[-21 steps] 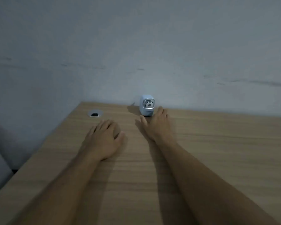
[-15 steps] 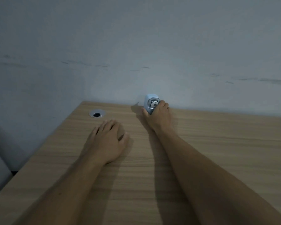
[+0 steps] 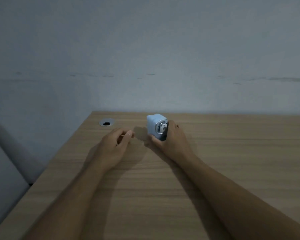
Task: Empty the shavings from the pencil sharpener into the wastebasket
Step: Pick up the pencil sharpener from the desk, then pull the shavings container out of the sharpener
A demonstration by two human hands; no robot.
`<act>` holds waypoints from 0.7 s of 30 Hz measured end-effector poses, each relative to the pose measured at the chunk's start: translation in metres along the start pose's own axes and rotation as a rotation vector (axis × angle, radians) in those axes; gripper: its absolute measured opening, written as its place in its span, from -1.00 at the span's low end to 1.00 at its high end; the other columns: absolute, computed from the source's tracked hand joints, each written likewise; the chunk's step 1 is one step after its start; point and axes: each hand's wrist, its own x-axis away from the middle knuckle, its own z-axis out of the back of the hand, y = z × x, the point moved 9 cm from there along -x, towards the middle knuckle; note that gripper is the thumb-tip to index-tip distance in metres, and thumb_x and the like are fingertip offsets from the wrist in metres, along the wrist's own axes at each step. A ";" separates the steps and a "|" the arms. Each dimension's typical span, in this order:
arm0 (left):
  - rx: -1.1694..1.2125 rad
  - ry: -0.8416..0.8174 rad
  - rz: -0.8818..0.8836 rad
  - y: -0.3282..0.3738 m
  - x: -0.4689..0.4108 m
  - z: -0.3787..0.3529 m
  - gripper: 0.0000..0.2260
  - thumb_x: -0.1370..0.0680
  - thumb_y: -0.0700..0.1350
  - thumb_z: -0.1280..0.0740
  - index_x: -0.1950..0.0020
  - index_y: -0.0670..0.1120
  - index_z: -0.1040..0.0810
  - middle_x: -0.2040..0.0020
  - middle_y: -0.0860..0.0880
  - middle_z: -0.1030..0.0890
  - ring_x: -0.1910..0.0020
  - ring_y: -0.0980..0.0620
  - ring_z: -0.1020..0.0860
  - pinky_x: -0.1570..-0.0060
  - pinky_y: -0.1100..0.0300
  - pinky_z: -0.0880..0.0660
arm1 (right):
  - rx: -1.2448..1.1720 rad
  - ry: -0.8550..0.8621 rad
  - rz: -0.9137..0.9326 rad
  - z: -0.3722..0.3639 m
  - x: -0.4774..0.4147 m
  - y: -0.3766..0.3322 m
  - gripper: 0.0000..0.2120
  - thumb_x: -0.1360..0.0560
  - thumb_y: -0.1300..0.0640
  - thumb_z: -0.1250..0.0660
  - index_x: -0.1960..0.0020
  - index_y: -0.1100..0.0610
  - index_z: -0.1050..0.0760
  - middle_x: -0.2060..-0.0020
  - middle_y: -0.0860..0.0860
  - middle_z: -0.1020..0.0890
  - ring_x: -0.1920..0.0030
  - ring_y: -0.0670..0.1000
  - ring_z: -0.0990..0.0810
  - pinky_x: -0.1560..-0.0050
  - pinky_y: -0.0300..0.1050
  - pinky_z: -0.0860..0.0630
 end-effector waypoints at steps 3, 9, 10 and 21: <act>0.238 0.015 0.062 0.005 0.022 0.004 -0.68 -0.79 0.05 -0.24 -0.10 -0.06 -0.74 0.08 -0.04 -0.78 0.13 -0.02 -0.76 0.02 0.19 -0.69 | 0.006 -0.079 0.079 0.025 0.049 -0.013 -0.48 -0.44 -0.33 -0.57 -0.16 -0.03 -0.47 -0.04 -0.11 -0.62 -0.10 0.00 -0.56 0.13 -0.32 -0.42; 0.278 -0.140 0.037 0.027 0.089 0.000 -0.59 -0.78 0.04 -0.25 0.09 -0.14 -0.73 0.20 -0.19 -0.77 0.25 0.03 -0.70 0.07 0.24 -0.64 | -0.094 -0.265 0.238 0.058 0.130 -0.030 -0.40 -0.49 -0.29 -0.61 -0.40 -0.07 -0.53 -0.16 -0.25 -0.62 -0.19 -0.11 -0.60 -0.17 -0.23 -0.56; 0.280 -0.157 0.033 0.030 0.100 0.000 -0.58 -0.78 0.02 -0.25 0.10 -0.15 -0.74 0.20 -0.18 -0.78 0.23 -0.02 -0.73 0.05 0.25 -0.64 | -0.117 -0.301 0.253 0.059 0.137 -0.031 -0.38 -0.48 -0.30 -0.61 -0.43 -0.10 -0.53 -0.19 -0.24 -0.64 -0.21 -0.12 -0.61 -0.23 -0.15 -0.59; -0.016 -0.365 -0.187 0.053 0.135 -0.012 -0.64 -0.65 -0.09 -0.50 -0.46 0.07 -0.65 -0.40 0.13 -0.66 -0.43 0.11 -0.59 -0.42 0.20 -0.52 | -0.271 -0.445 0.304 0.067 0.147 -0.038 -0.33 -0.47 -0.23 -0.67 -0.51 -0.14 -0.56 -0.28 -0.27 -0.73 -0.29 -0.23 -0.71 -0.34 -0.08 -0.66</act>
